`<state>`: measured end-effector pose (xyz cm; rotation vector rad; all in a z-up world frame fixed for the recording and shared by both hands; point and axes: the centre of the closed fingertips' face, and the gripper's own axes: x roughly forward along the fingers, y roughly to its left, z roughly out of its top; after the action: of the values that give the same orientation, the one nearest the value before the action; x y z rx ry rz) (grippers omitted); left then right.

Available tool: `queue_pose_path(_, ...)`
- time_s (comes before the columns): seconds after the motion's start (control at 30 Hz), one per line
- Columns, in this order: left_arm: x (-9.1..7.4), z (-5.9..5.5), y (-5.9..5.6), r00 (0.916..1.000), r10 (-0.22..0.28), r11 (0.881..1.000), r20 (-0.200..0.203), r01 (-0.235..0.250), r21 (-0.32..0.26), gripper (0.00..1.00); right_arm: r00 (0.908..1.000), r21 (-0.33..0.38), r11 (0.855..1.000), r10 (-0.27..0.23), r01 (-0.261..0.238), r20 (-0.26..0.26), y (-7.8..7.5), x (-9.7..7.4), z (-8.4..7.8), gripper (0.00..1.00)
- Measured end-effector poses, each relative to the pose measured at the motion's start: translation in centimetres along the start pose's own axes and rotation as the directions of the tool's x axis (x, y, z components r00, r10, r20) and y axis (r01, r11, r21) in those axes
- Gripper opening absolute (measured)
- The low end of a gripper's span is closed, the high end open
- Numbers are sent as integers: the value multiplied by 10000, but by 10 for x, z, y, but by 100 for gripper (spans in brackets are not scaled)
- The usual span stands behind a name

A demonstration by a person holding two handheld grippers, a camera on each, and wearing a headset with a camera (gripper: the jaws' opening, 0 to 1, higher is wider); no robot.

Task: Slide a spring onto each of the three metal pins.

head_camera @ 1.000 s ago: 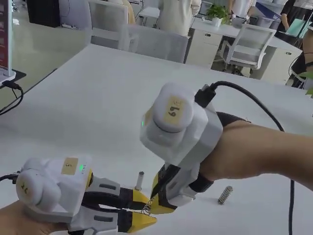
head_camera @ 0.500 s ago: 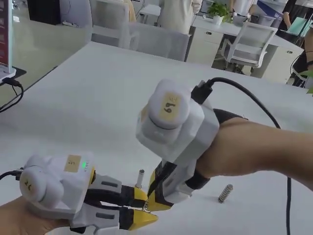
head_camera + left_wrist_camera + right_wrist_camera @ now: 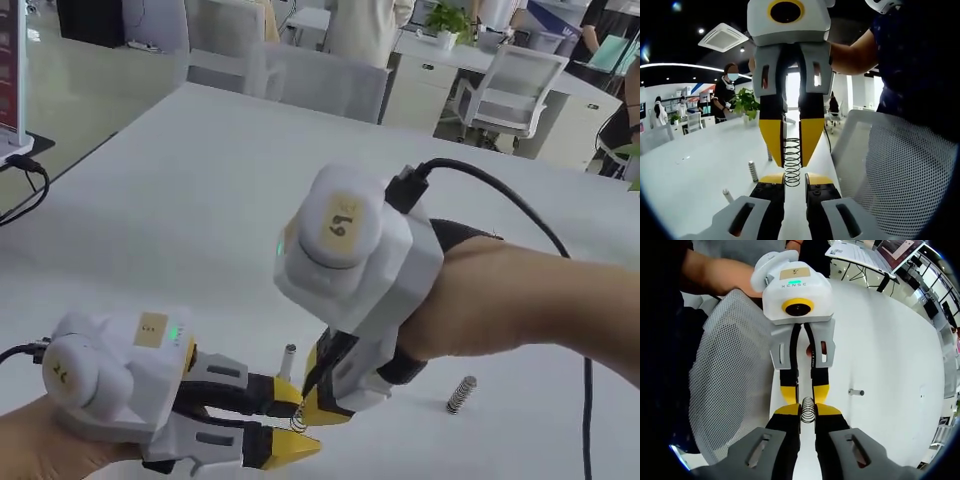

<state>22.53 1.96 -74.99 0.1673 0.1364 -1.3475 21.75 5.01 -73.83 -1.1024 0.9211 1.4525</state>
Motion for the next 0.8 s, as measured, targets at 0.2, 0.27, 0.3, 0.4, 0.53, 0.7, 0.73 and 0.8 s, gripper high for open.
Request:
queue_pose_path(0.2,-4,-7,0,9997,55,9999,-229,-57,-83,15,10000,4,10000,-67,67,15,-3,-2,0,7)
queue_pose_path(0.27,-5,-9,1,9996,126,9997,-254,-131,-193,18,9999,26,9999,-119,119,25,-4,-3,-1,7)
queue_pose_path(0.3,-6,-10,1,9995,169,9995,-267,-175,-248,21,9999,55,9999,-105,105,24,-5,-3,-2,7)
queue_pose_path(0.4,-11,-13,3,9988,379,9985,-298,-391,-380,28,9999,90,9999,-143,143,24,-6,-4,-3,7)
queue_pose_path(0.53,-17,-15,4,9976,634,9965,-279,-648,-529,33,9998,156,9997,-173,171,78,-8,-6,-2,7)
queue_pose_path(0.7,-25,-19,8,9947,953,9933,-384,-976,-622,40,9996,160,9996,-253,251,91,-10,-8,-3,7)
queue_pose_path(0.73,-27,-19,9,9935,1084,9916,-362,-1106,-666,42,9996,179,9995,-250,248,108,-11,-9,-3,7)
queue_pose_path(0.8,-30,-21,12,9907,1303,9884,-394,-1329,-737,47,9994,185,9994,-305,302,149,-13,-10,-2,7)
